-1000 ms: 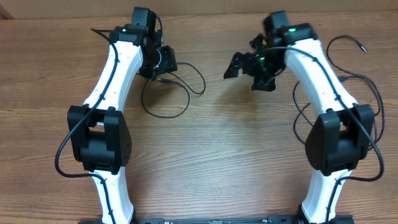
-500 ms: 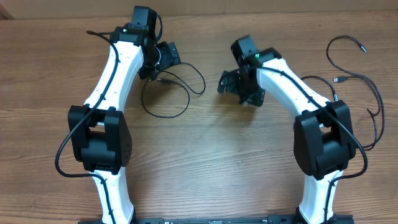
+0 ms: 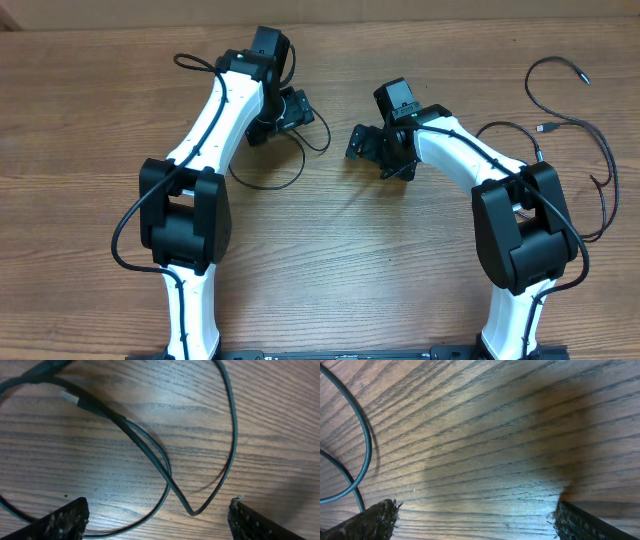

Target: Untangle cables

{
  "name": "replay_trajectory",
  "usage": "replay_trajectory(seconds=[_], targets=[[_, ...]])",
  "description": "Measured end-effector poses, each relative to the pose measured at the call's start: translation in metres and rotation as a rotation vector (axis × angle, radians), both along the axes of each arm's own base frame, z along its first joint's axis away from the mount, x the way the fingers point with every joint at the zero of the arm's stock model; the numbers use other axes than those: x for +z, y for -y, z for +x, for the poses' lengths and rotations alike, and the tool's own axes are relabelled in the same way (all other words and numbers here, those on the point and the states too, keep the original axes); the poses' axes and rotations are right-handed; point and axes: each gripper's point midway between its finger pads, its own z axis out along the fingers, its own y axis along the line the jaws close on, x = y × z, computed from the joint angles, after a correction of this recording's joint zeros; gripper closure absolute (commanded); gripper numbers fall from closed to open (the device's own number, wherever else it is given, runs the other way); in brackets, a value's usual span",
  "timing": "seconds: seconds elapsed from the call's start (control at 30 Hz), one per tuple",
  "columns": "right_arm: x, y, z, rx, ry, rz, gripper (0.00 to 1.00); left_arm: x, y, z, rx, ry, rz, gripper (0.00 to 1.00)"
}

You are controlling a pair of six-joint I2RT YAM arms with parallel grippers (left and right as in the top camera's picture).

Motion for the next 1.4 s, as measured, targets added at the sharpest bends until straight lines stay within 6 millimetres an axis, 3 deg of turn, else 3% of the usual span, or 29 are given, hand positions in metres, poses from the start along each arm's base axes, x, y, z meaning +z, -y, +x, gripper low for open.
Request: replay_trajectory(seconds=[0.17,0.43,0.63,0.73,0.77,0.8,0.83,0.9,0.93,1.17,1.4], targets=[[0.0,-0.001,0.0,0.001,0.001,0.005,0.0,-0.002,0.005,0.004,0.009,0.023,0.004,0.2],[0.0,-0.001,0.0,0.002,0.001,0.006,0.0,-0.024,-0.003,0.007,0.084,0.04,0.035,0.27],[0.0,-0.001,0.0,0.002,0.001,0.006,0.0,-0.024,-0.001,0.027,0.131,0.124,0.017,0.51],[0.0,-0.001,0.0,0.002,0.001,0.006,0.0,-0.025,-0.002,0.025,0.143,0.114,0.018,0.5],[0.0,-0.001,0.0,0.002,0.001,0.006,0.0,-0.025,-0.003,0.023,0.143,0.108,0.023,0.55],[0.0,-0.001,0.0,0.002,0.001,0.007,0.0,-0.026,-0.004,0.022,0.144,0.102,0.029,0.7],[0.0,-0.001,0.0,0.002,0.001,0.006,0.0,-0.027,-0.006,0.02,0.148,0.096,0.041,0.78],[0.0,-0.001,0.0,0.002,0.001,0.007,0.0,-0.028,-0.011,0.019,0.158,0.094,0.067,0.73],[0.0,-0.001,0.0,0.002,0.001,0.006,0.0,-0.028,-0.014,0.019,0.158,0.099,0.083,0.63],[0.0,-0.001,0.0,0.002,0.0,0.006,0.0,-0.027,-0.022,0.023,0.146,0.123,0.133,0.52],[0.0,-0.001,0.0,0.002,0.001,0.006,0.0,-0.021,-0.04,0.041,0.186,0.193,0.173,0.55]])
